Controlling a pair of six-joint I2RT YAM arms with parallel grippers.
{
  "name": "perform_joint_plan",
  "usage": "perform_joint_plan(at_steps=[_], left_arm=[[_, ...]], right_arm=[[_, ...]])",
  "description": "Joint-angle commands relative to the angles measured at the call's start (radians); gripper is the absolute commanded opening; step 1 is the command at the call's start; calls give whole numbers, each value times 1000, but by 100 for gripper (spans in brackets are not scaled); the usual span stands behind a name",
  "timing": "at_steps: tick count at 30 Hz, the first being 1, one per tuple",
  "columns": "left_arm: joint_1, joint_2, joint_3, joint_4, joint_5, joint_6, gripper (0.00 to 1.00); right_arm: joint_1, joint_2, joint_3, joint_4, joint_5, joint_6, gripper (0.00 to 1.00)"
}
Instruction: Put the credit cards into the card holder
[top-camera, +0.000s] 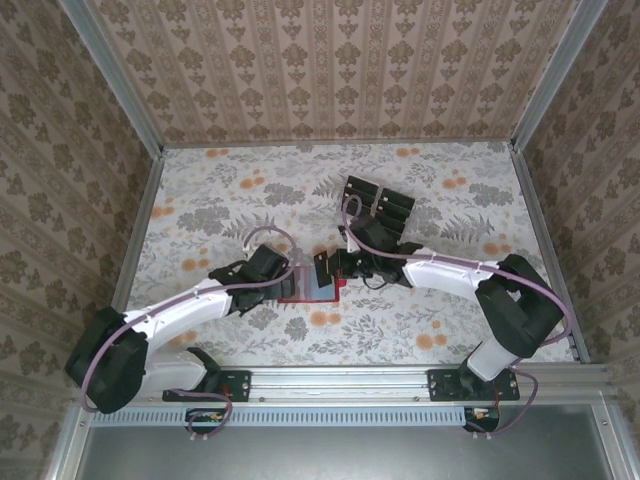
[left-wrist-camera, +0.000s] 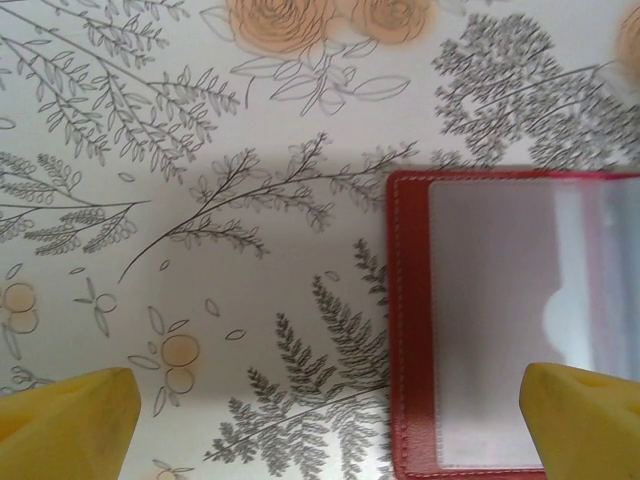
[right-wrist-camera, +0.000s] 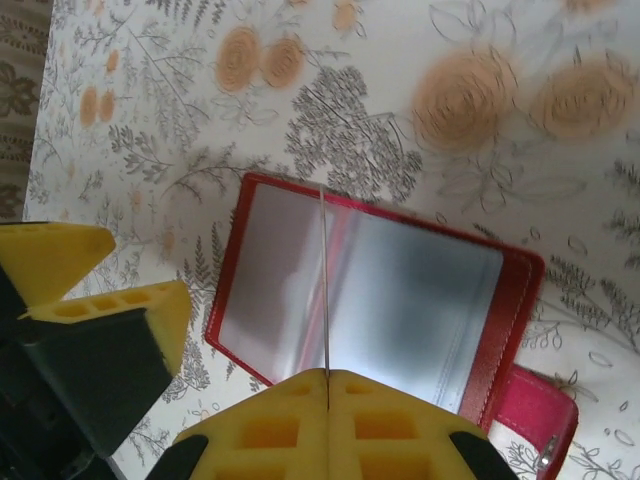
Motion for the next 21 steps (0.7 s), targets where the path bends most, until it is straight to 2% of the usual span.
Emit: perform_joint_plan(at_steps=[1,7,21], left_arm=[[-17,20,27,-48,-77,24,100],[-24,40,23,-13,-92,25,100],[-38,104,26,66,-88,26,100]], right_arm=[[0,-49,-85,328,-28,189,0],[10,-38,-191,527,-11,261,0],[24,38,-237,641,-21,281,0]])
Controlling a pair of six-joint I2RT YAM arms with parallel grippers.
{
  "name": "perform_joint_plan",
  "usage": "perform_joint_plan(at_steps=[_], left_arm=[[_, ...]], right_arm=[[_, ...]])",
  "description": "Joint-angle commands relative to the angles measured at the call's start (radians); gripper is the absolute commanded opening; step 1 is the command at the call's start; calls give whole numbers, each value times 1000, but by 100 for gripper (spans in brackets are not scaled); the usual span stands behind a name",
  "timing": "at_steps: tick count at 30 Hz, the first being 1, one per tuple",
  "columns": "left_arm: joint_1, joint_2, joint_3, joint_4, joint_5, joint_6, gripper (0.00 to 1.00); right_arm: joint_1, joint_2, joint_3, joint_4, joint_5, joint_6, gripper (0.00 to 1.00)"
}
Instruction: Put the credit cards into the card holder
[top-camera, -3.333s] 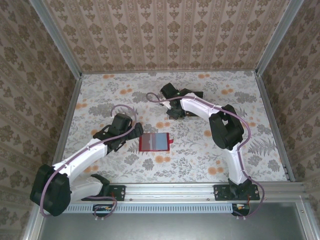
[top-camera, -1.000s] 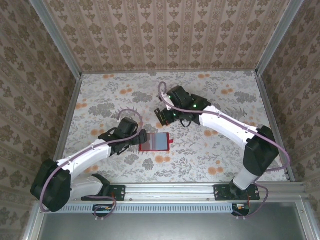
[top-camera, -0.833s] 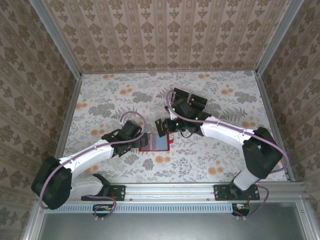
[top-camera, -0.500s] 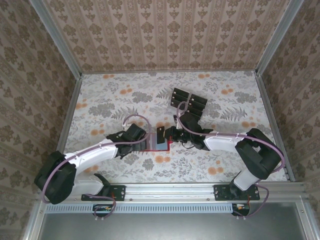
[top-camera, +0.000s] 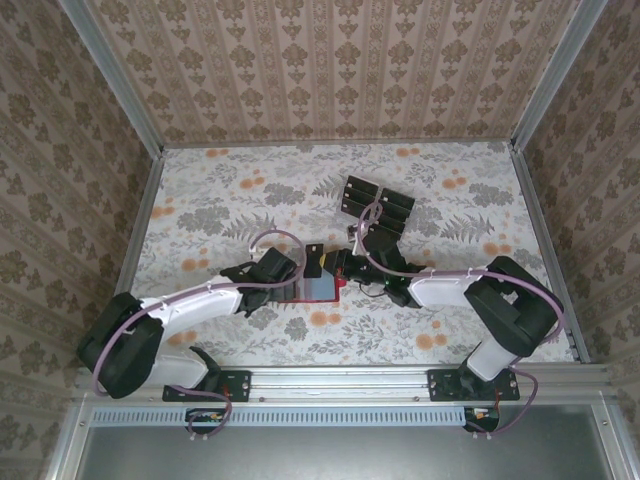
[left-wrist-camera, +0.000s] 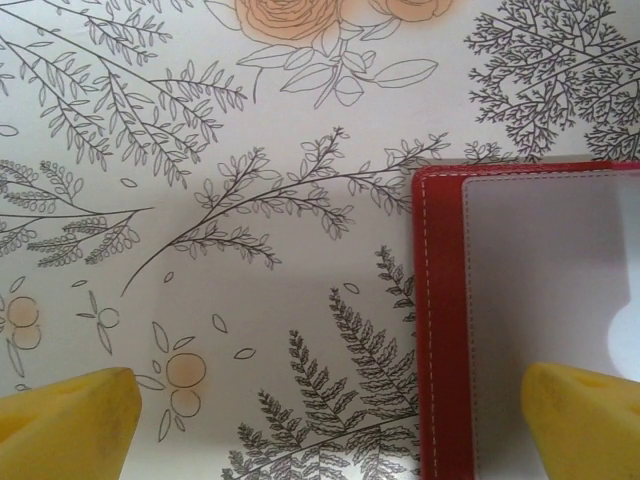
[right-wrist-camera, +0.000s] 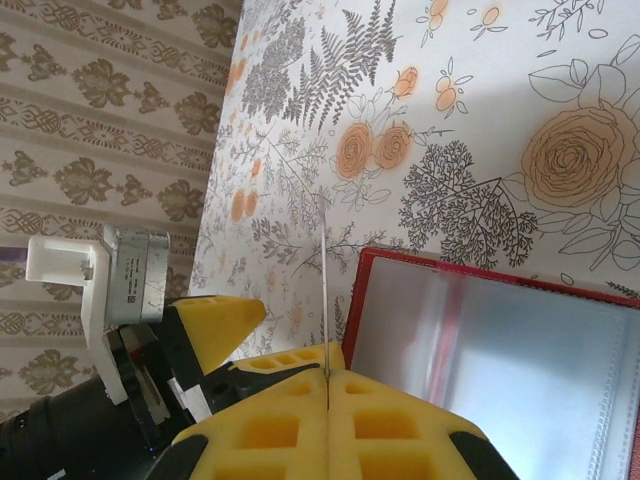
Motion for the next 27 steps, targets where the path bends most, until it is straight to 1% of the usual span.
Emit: perform_joint_plan(at_steps=[1,6,13,19,27], left_arm=[[-9,16,25,29,-17,21,100],[-19,39,26,51,-18,22,100],[-22,78,32,20,-49,-2,100],[-23,95,22,-4,-76,-20,100],[-23,131,22,-21,-89,-31,100]], right_arm=[[6,25,-24,61,-12,20,0],[5,50,-27,71,-13,19,0],[6,88,-27,77,-8,17,0],[4,117,-31,56,-1,1,0],[-15,106,-60,-15,26,-29,0]])
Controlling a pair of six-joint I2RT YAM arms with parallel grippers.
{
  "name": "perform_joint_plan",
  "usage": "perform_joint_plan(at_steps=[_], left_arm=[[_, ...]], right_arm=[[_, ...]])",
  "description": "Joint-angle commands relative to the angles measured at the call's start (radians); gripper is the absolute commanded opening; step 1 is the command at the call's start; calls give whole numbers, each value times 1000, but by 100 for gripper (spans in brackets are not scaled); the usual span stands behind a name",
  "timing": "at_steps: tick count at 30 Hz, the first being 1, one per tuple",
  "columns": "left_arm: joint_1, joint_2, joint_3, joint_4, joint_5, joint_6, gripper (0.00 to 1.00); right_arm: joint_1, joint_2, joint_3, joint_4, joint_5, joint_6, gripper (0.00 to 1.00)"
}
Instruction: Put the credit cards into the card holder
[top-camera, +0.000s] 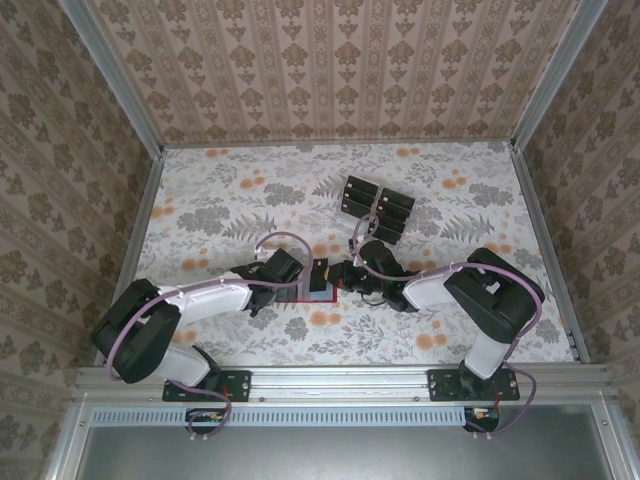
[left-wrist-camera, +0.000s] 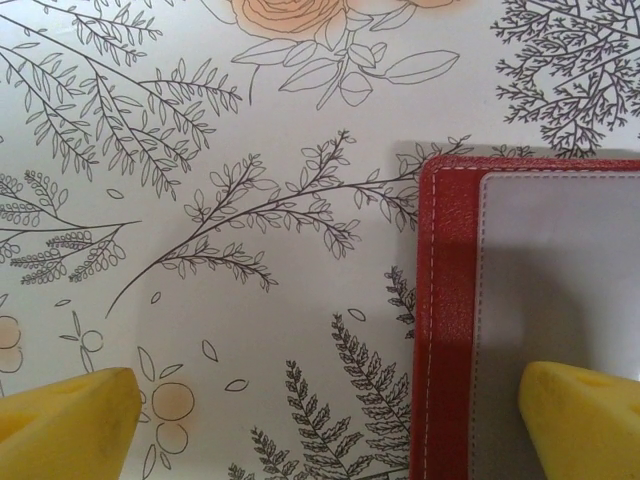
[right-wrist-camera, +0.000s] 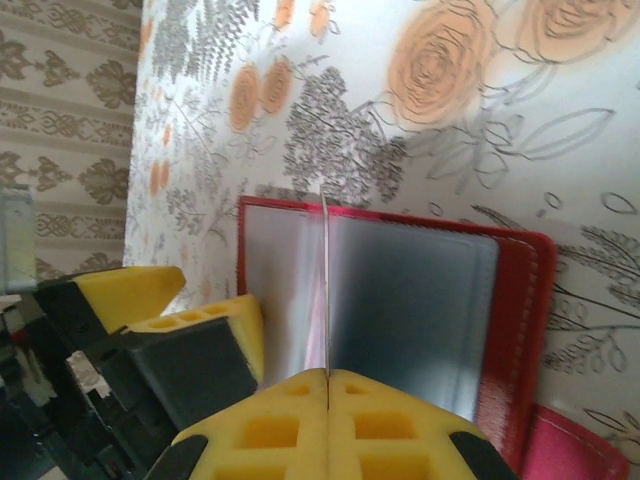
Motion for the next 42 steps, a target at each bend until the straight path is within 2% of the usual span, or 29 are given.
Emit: perform_joint_plan(at_steps=[1,10,17,24,42], left_arm=[[-5,31,8,-56,-30,-21,100],[-5,7,-3,-62,-34,-25,100],[-3,-76,21,-34,-22,53,100],[2,-93,36,-29,28,110,100],[0,-113,-50,-47,55,75,100]], right_arm=[[-10,-3,-16,-53,27,-36,0],[-12,-6,0,-122,40,-47,0],[-12,0,8,-133,36,-49,0],[-15,1,19,-158,33,-65,0],[-18,-73,84,-166,-37,-44,0]])
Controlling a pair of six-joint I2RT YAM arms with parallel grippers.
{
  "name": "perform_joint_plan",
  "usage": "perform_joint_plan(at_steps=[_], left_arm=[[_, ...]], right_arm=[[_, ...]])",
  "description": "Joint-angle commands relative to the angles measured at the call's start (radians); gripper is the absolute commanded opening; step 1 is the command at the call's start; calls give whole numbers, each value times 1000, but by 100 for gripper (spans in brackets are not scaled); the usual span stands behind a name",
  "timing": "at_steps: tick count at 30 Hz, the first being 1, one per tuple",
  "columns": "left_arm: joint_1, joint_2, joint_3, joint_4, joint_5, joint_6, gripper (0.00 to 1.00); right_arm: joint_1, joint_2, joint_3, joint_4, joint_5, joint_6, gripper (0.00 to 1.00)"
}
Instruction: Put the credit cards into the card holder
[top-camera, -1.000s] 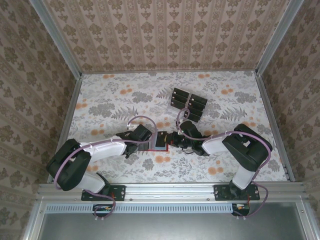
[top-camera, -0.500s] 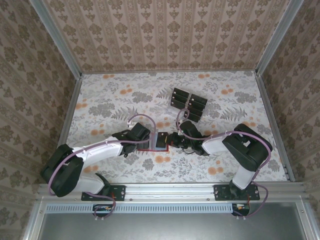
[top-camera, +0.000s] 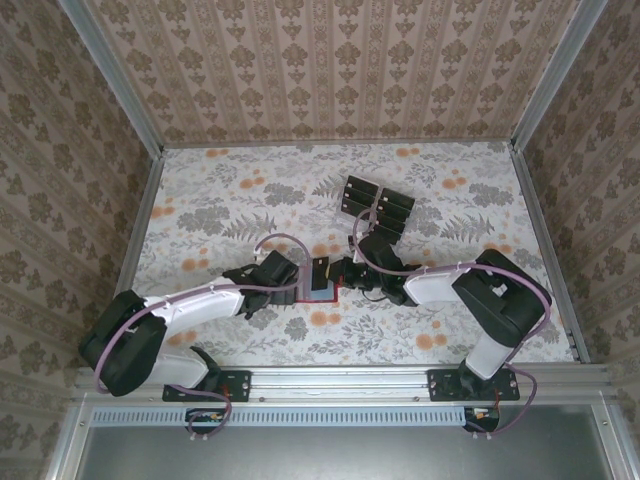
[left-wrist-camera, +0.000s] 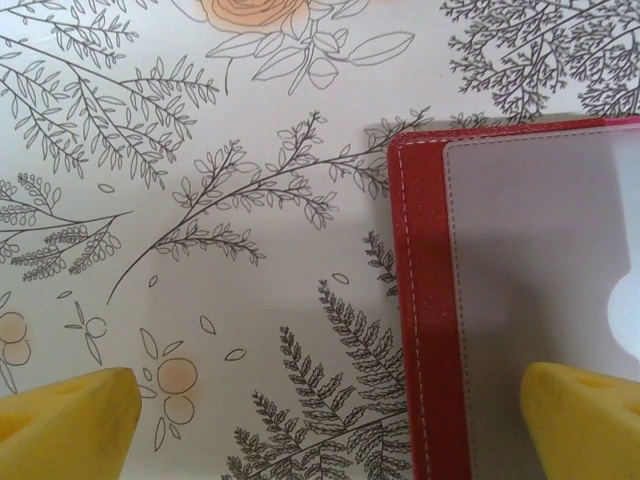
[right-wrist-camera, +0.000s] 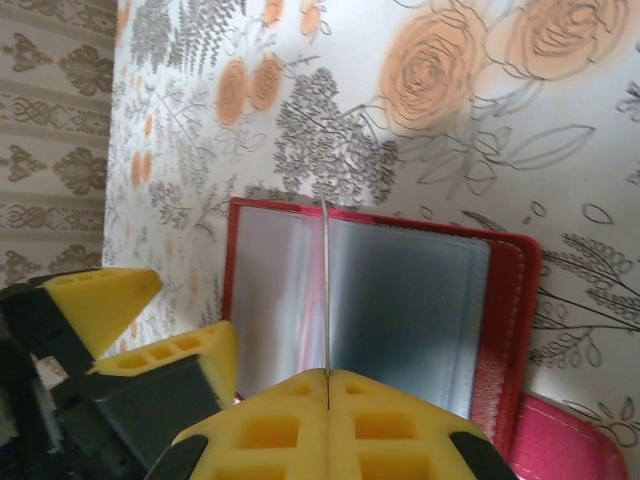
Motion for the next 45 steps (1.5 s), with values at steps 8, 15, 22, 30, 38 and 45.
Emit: perform_joint_plan(at_steps=[8,15,22,30,38,45], left_arm=[[-1,7,-23,-39,-17,-30,100],[0,12,-24,-39,-21,-36,100],[0,21,-24,-35,-23,-39,100],[-1,27,-26,-31,-23,-39,100],[0,33,-30,-27,-23,-44,100],[-1,36,-29,-26,-22,-43,100]], right_arm=[[5,-10,7,69,-15,48,0],[14,48,-13,187,-6,87,0],[20,87,-25,231,0,103,0],[27,108,-50,266,7,116,0],[38,137,-56,308,-1,138,0],[45,150,-63,332,-6,152,0]])
